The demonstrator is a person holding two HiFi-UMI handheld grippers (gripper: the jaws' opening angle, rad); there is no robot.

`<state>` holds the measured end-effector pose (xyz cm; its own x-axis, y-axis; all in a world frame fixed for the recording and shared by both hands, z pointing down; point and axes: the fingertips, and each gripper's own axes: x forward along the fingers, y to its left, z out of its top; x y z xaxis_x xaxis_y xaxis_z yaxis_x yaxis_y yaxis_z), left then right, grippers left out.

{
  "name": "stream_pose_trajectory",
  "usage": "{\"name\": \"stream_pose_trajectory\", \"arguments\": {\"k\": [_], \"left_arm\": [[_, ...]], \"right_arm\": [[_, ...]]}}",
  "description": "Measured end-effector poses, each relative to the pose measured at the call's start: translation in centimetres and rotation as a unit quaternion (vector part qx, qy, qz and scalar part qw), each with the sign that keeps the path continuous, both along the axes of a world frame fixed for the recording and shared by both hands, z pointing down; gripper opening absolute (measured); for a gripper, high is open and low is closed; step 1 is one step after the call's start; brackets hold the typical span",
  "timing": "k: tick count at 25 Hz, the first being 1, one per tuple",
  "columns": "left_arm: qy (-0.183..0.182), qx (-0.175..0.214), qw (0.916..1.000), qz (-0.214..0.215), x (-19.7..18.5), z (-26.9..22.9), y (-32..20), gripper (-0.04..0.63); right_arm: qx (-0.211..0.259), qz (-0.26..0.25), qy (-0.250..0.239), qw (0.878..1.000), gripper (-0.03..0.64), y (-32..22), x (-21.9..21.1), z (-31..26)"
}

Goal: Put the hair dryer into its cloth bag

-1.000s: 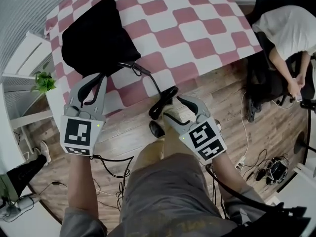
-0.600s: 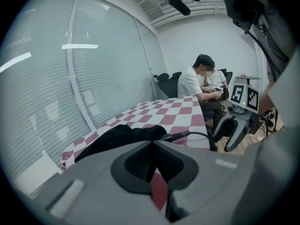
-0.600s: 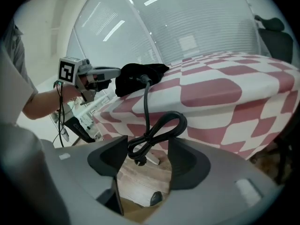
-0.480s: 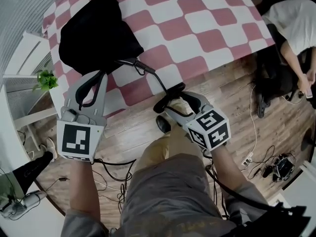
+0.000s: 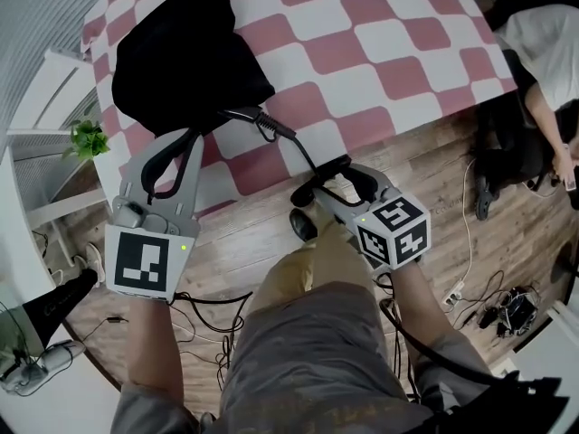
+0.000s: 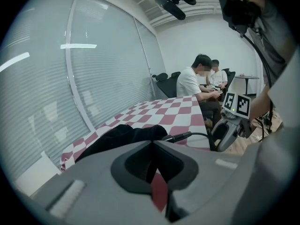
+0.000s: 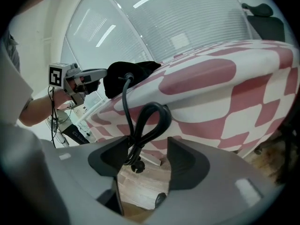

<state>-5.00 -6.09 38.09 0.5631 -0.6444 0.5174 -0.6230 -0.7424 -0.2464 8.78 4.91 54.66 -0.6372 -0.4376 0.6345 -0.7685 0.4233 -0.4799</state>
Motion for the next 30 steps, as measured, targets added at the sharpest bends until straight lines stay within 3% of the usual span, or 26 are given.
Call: {"name": "stream_pose_trajectory", "arguments": {"k": [1, 3, 5, 18, 25, 30], "left_arm": [[0.0, 0.0, 1.0, 0.001, 0.0, 0.0, 0.0, 0.012], [0.0, -0.002, 1.0, 0.001, -0.1, 0.0, 0.0, 0.013], [0.001, -0.003, 1.0, 0.0, -0.1, 0.0, -0.1, 0.013], [-0.003, -0.01, 0.9999, 0.002, -1.1, -0.1, 0.5, 0.012], [0.009, -0.011, 0.9994, -0.031, -2.9, -0.5, -0.2, 0.012], [0.011, -0.015, 0.9995, -0.027, -3.0, -0.7, -0.7, 0.012]], "right_arm": [[-0.003, 0.004, -0.003, 1.0, 0.304, -0.1, 0.2, 0.2], [0.0, 0.002, -0.01, 1.0, 0.311, -0.4, 0.2, 0.0], [0.009, -0.012, -0.012, 1.0, 0.248, -0.5, -0.2, -0.3], [-0.005, -0.048, 0.009, 0.999, 0.11, 2.6, 0.3, -6.3], [0.048, -0.102, -0.01, 0.994, 0.094, 0.1, -1.9, -13.5], [0.067, -0.137, 0.021, 0.988, 0.094, -2.8, -3.6, -14.9]]}}
